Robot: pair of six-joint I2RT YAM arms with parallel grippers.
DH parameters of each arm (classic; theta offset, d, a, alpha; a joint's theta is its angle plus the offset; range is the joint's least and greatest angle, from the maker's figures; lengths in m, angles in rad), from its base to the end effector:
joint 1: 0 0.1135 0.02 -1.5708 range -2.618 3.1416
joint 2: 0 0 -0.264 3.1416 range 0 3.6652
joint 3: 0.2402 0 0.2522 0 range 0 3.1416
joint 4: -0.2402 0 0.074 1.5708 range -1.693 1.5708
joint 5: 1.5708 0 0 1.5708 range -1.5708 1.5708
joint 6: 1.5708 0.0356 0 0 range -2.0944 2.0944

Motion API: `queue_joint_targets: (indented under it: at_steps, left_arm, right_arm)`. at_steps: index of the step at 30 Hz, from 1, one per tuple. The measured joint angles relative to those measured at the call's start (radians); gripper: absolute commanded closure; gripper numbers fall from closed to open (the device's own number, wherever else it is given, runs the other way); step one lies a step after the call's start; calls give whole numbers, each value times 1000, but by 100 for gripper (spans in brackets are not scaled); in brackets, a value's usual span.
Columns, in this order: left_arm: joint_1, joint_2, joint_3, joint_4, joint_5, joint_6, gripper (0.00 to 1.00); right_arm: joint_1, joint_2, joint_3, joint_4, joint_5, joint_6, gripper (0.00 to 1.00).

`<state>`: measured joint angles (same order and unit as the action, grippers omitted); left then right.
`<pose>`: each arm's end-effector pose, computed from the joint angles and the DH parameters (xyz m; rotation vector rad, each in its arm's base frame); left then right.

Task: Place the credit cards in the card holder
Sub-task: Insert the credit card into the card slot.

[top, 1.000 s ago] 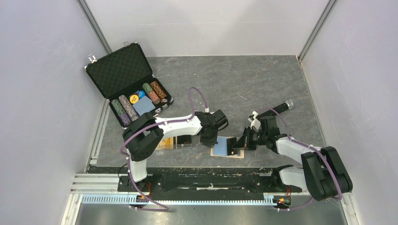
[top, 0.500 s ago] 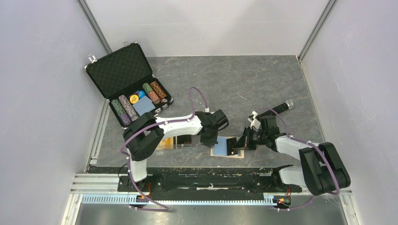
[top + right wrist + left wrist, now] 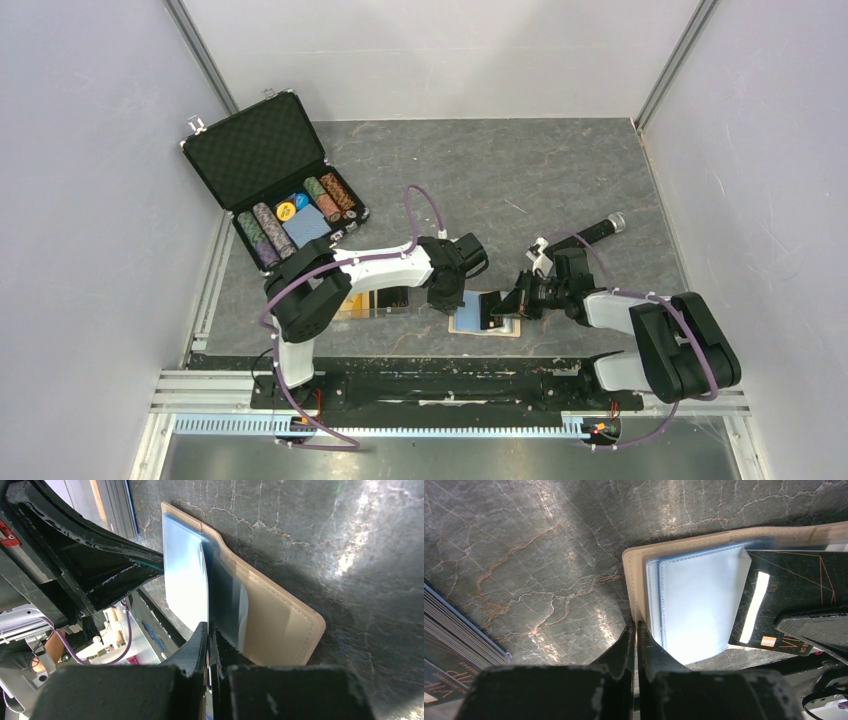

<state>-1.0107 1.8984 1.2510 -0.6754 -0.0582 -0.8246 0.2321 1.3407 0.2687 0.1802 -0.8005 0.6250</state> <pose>0.1948 -0.3068 0.1574 0.2622 2.9238 -0.2387 0.1807 0.0690 0.1073 0.1230 2.5536 1.3441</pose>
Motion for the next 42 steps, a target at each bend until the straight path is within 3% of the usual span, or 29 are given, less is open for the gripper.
queue_joint_targets:
  at_steps: [10, 20, 25, 28, 33, 42]
  left_arm:
    - [-1, 0, 1, -1, -1, 0, 96]
    - [-2, 0, 1, -1, -2, 0, 96]
    - [-2, 1, 2, -3, -2, 0, 96]
    - [-2, 1, 3, -3, -2, 0, 96]
    - [-2, 1, 3, -3, -2, 0, 96]
    - [-3, 1, 3, -3, -5, 0, 96]
  right_arm:
    - [20, 31, -7, 77, -3, 21, 100]
    - [116, 31, -31, 185, 71, 108, 99]
    - [179, 42, -26, 216, 124, 136, 92]
    - [211, 50, -5, 197, 156, 140, 80]
    - [241, 33, 51, 77, 216, 108, 61]
    - [265, -67, 109, -120, 315, 36, 43]
